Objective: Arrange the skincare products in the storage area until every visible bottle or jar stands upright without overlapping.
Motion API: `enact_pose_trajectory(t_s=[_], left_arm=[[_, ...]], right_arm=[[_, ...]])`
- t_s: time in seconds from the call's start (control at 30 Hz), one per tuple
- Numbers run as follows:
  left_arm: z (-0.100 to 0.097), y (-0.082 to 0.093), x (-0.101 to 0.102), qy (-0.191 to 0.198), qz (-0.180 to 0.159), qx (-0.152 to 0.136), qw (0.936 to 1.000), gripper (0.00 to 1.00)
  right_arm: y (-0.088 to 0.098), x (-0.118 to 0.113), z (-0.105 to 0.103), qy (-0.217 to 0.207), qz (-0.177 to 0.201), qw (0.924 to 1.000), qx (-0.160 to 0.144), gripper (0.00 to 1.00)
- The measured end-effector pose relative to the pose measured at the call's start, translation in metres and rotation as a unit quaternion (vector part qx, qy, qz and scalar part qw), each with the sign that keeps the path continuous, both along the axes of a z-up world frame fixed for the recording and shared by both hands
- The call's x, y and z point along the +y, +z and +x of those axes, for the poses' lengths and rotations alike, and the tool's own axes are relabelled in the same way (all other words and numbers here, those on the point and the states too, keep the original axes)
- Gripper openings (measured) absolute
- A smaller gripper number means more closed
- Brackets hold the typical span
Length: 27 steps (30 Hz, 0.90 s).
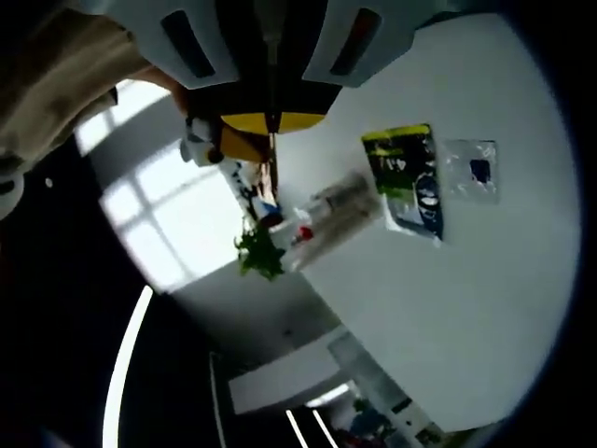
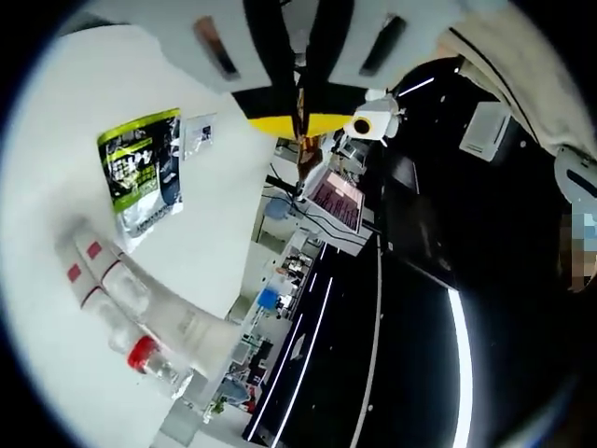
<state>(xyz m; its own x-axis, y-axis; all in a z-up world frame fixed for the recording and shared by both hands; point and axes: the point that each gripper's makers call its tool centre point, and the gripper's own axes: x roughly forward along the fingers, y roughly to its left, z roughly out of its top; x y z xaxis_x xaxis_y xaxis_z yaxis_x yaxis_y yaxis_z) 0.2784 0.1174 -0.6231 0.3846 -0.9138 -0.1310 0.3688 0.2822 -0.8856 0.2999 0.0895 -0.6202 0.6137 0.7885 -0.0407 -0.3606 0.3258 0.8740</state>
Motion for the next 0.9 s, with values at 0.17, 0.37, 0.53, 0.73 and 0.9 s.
enact_pose_trajectory(t_s=[0.17,0.37,0.53,0.73,0.9], left_arm=[[-0.003,-0.004,0.000,-0.005,0.007,0.007,0.9999,0.00],[-0.006,-0.010,0.000,0.000,0.004,0.016,0.9999,0.00],[-0.006,-0.010,0.002,0.005,0.001,0.020,0.9998,0.00],[-0.009,-0.014,0.006,0.004,0.010,0.020,0.9997,0.00],[-0.008,-0.017,0.009,0.011,0.008,0.026,0.9996,0.00]], right_arm=[[-0.001,-0.002,0.005,0.005,-0.018,0.9998,-0.006,0.03],[-0.004,-0.003,0.011,0.022,-0.059,0.9978,-0.021,0.04],[-0.002,-0.001,0.016,0.032,-0.086,0.9952,-0.036,0.05],[-0.001,0.002,0.021,0.038,-0.106,0.9923,-0.052,0.05],[-0.004,0.003,0.021,0.043,-0.128,0.9891,-0.058,0.02]])
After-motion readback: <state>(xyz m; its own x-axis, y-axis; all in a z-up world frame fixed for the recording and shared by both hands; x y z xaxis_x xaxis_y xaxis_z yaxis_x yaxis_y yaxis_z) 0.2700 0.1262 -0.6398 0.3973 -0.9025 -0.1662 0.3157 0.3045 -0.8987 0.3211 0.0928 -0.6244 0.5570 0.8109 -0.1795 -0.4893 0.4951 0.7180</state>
